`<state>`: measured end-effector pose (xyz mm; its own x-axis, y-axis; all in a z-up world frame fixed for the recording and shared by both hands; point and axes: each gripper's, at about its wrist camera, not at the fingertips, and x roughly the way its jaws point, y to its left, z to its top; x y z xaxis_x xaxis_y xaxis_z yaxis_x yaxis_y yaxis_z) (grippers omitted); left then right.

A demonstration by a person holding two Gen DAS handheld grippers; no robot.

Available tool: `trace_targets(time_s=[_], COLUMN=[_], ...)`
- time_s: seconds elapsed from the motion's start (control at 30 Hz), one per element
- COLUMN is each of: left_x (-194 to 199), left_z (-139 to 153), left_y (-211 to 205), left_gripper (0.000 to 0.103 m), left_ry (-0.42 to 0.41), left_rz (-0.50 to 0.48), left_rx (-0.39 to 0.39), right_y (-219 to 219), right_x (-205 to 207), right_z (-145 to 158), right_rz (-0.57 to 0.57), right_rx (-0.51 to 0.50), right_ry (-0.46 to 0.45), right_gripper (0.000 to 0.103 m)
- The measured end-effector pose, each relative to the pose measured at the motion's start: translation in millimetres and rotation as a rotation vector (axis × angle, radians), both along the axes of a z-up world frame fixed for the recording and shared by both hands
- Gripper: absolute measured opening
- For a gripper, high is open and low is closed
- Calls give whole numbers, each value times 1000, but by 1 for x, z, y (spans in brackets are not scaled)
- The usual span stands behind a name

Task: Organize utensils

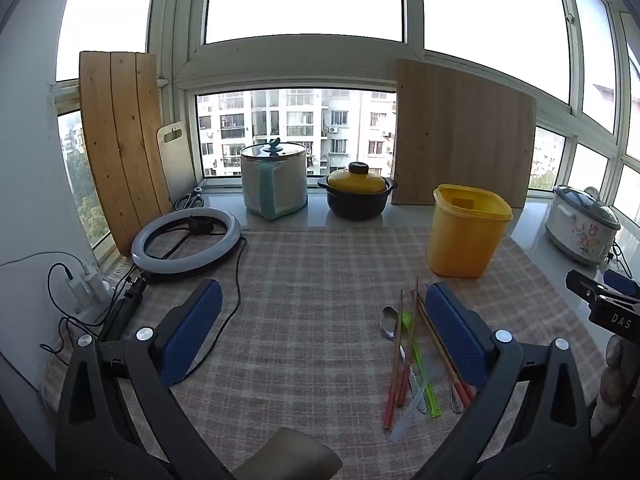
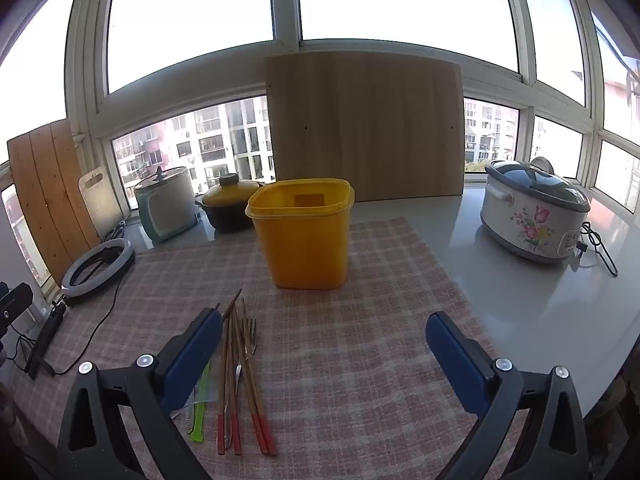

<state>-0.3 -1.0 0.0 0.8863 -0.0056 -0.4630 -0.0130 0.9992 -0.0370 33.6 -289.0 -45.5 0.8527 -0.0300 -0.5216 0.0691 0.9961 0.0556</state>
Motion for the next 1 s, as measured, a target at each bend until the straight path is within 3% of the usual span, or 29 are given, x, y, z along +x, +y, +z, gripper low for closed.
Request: trace_targets(time_s=[1.0], left_x=[3], left_z=[-3], left_y=[3], left_gripper=[103], left_ry=[15], left_rz=[-5], left_rx=[-21], right_y=[2], right_x=[1], right_z=[7], right_rz=[-6], right_rx=[-33], right_ry=[-5], right_gripper=[103])
